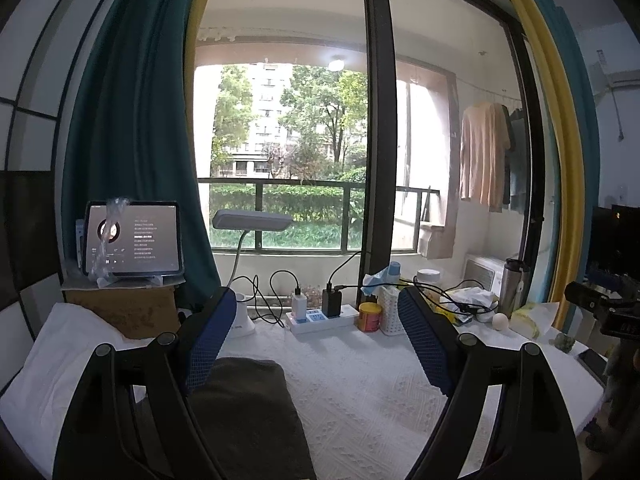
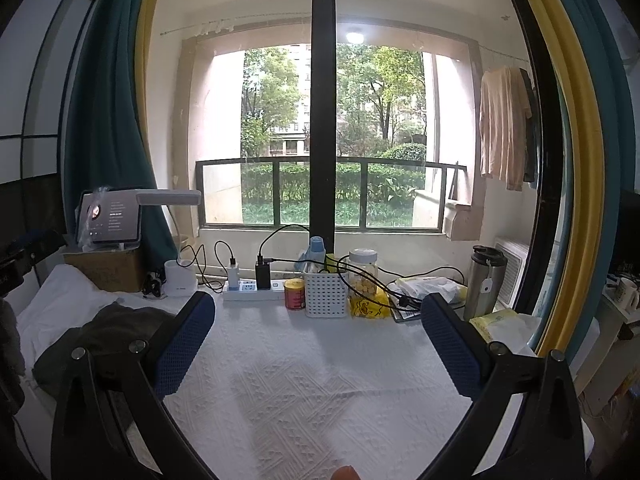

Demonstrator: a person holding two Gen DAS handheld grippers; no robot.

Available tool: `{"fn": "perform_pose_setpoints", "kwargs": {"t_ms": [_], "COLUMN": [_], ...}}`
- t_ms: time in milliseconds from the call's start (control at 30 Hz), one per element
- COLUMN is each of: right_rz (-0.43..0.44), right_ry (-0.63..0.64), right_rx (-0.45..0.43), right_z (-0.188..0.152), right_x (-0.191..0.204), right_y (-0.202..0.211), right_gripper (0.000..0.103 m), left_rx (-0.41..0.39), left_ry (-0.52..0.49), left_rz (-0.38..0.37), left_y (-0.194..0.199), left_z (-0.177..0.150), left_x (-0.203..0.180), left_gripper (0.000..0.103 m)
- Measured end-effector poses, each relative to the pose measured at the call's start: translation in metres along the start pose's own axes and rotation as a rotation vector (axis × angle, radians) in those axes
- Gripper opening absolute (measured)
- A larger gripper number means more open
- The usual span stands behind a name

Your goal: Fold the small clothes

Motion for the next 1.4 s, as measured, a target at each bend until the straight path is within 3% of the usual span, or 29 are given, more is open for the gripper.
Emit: {"fn": "perform_pose_setpoints", "kwargs": {"t_ms": [1400], "right_rz": [0.013], "right_ry": [0.005], "right_rx": [0.015], "right_z": [-0.0087], "right_x": [0.0025], "right_y": [-0.0010], "right_gripper": [0.102], "left_rx": [0.025], "left_ry": [0.007], "left_rz": [-0.072], "left_y": [0.0010], "left_z": [-0.0045], "left_x": [-0.0092], "left_gripper": [0.085]}}
Point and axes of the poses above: each gripper's, at about its wrist camera, not at the fingertips, and y roughly against the way its jaws point, x to its left, z to its top, the point moved 3 cm from there along -y, roughly the way its jaws point, and after that the axes turned 13 degrees about z, right-handed, at the moved point
